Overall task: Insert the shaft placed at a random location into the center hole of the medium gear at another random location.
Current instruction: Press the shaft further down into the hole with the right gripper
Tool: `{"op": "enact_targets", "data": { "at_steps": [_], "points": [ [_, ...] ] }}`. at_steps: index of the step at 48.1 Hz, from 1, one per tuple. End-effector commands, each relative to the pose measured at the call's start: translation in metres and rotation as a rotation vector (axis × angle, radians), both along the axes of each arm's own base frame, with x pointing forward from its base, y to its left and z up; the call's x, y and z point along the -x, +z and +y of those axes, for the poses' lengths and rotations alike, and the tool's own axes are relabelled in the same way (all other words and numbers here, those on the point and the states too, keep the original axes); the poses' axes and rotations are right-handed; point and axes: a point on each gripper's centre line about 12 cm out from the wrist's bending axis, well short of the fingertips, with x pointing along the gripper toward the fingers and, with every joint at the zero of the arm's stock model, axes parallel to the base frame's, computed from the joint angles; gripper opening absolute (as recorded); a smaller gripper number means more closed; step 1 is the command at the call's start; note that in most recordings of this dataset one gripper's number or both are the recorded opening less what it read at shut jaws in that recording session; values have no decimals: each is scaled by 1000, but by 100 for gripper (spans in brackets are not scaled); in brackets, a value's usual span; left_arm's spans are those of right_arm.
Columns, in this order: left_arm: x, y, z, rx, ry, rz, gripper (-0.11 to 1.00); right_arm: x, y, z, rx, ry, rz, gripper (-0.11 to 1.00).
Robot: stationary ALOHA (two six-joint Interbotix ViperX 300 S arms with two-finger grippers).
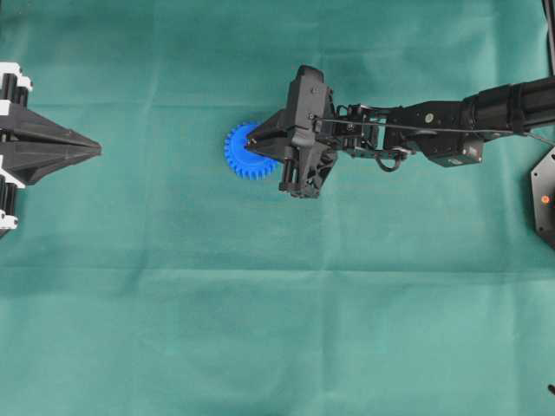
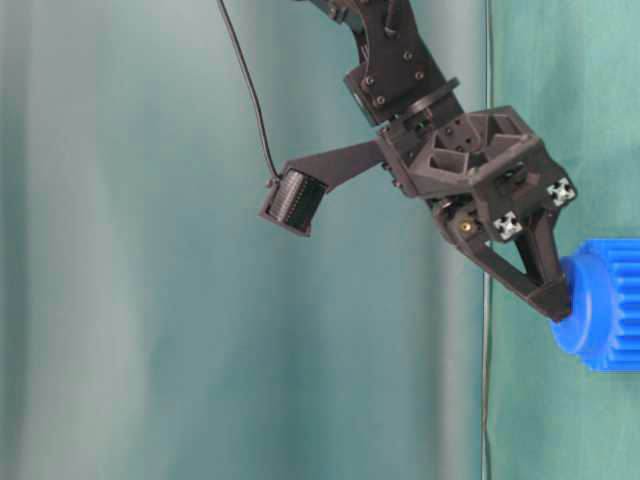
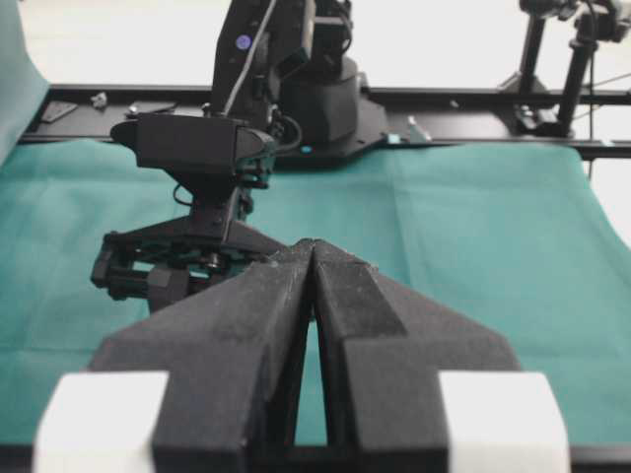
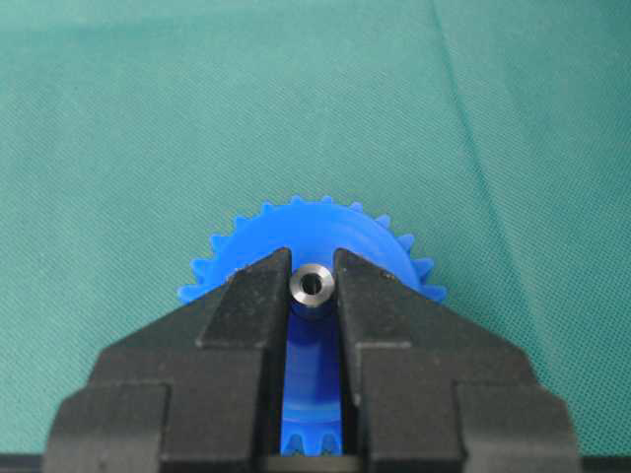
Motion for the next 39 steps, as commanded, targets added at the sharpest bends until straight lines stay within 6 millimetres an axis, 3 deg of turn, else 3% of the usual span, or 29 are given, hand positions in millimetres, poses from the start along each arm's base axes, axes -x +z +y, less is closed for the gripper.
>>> {"op": "enact_targets", "data": {
  "at_steps": [1, 11, 14, 21, 39],
  "points": [
    [-2, 10, 0, -1, -2, -26, 0, -5, 12, -2, 6, -2, -35, 18],
    [-2, 10, 0, -1, -2, -28, 0, -5, 21, -1, 10, 0, -53, 80],
    [-2, 10, 0, -1, -2, -26, 0, -3, 25, -1, 10, 0, -57, 92],
    [-2, 11, 0, -1, -2, -29, 0, 4, 43, 0, 15, 1, -83, 86],
    [-2, 10, 0, -1, -2, -28, 0, 30, 78, 4, 26, 3, -136, 87]
  ]
}}
